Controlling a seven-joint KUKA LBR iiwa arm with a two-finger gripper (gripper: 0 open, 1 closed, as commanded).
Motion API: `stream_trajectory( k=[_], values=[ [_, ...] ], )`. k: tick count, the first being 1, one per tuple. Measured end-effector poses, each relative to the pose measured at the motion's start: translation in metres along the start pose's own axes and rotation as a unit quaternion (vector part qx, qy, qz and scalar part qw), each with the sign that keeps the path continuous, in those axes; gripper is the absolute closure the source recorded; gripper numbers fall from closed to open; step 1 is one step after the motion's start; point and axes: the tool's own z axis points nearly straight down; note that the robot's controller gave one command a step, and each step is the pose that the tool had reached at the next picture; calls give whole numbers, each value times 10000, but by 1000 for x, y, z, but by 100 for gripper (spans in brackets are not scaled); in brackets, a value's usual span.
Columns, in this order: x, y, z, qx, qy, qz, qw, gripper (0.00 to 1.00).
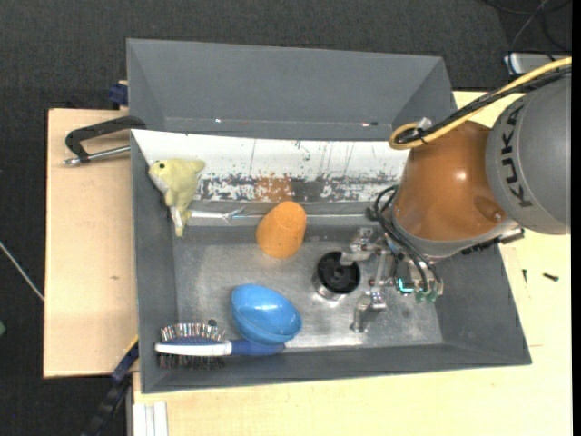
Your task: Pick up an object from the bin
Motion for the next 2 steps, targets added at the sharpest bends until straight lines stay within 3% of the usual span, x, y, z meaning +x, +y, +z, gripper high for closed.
stream_trajectory(
  k=[1, 2],
  values=[
    [-2, 0, -3, 0, -39, 0, 10000, 100],
    [3, 10, 63, -6, -27, 214, 9998, 100]
  ],
)
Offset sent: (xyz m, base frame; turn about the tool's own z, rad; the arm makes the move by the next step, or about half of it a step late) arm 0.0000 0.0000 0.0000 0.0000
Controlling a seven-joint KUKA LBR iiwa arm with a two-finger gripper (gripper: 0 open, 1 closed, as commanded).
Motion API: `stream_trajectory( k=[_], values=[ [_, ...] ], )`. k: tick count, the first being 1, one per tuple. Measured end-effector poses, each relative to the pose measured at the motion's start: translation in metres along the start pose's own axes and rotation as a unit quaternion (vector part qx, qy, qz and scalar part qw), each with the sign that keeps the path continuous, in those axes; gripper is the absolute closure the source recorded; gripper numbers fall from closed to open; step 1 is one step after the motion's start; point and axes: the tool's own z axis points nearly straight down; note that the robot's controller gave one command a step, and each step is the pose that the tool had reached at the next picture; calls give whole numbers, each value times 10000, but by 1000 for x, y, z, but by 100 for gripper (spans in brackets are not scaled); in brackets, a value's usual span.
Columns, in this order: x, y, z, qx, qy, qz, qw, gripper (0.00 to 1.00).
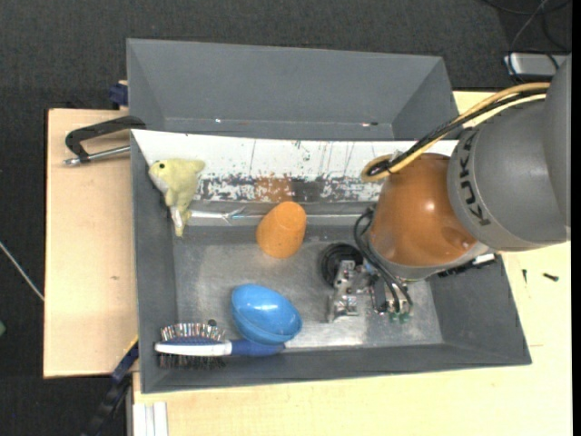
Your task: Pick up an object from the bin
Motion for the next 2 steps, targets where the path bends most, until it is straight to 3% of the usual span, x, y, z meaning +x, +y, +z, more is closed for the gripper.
stream_trajectory(
  k=[1, 2],
  values=[
    [-49, 57, 0, 21, -28, -957, 9954, 100],
    [-46, 32, -3, 3, -30, -1265, 9920, 100]
  ],
)
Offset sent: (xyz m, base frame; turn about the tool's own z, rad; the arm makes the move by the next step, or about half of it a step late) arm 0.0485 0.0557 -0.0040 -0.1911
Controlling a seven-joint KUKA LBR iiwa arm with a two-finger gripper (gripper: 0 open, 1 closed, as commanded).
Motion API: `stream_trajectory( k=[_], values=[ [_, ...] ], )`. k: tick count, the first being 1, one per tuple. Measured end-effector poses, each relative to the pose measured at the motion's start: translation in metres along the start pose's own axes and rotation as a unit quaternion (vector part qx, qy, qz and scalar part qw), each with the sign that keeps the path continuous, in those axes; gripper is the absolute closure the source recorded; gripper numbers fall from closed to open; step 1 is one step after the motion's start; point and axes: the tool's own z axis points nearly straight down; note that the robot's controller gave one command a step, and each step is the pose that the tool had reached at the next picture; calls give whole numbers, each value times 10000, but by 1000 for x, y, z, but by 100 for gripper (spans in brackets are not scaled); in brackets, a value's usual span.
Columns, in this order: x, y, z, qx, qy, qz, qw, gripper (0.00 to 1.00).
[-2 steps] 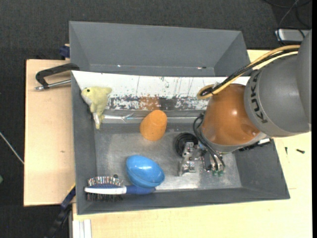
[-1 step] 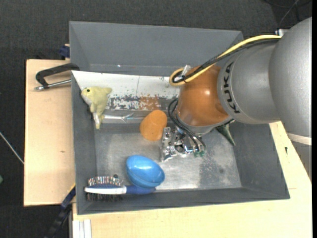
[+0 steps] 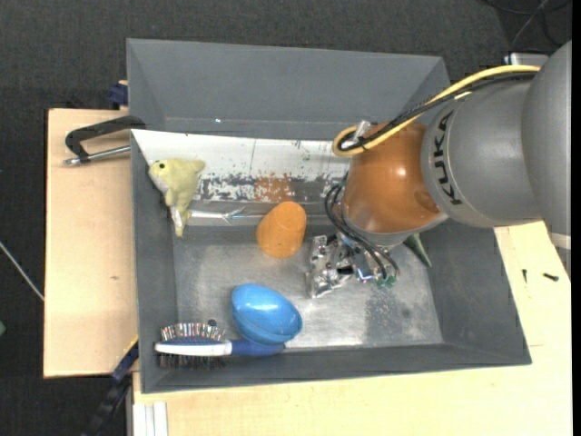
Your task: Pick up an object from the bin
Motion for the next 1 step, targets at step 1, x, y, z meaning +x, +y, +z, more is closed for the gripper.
stream_trajectory(
  k=[1],
  values=[
    [1, 1, 0, 0, 20, -5, 10000, 0]
  ],
)
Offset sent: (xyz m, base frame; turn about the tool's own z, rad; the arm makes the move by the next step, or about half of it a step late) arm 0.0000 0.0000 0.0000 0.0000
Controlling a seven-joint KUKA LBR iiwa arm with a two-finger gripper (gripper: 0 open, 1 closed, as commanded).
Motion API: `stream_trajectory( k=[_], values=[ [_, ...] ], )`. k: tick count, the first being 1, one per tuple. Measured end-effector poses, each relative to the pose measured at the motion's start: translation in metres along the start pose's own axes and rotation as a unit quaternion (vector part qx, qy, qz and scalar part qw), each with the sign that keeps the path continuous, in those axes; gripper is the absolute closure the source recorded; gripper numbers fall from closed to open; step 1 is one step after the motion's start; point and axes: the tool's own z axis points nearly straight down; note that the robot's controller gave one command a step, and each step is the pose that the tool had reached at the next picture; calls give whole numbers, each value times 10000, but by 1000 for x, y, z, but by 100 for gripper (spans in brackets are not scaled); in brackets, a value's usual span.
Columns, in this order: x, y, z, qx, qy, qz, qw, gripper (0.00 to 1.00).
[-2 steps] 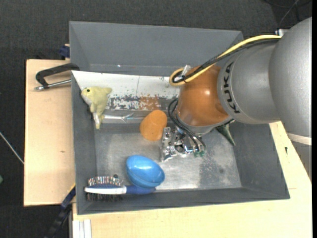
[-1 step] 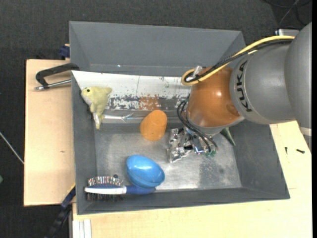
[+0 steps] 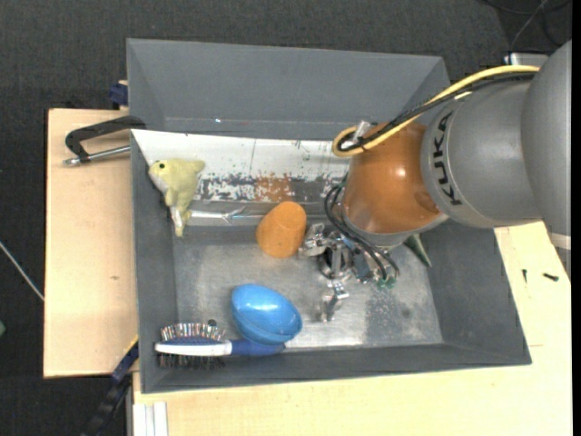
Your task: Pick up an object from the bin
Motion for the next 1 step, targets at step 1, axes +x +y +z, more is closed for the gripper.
stream_trajectory(
  k=[1],
  values=[
    [-4, -57, 2, -12, -83, -224, 9997, 0]
  ],
)
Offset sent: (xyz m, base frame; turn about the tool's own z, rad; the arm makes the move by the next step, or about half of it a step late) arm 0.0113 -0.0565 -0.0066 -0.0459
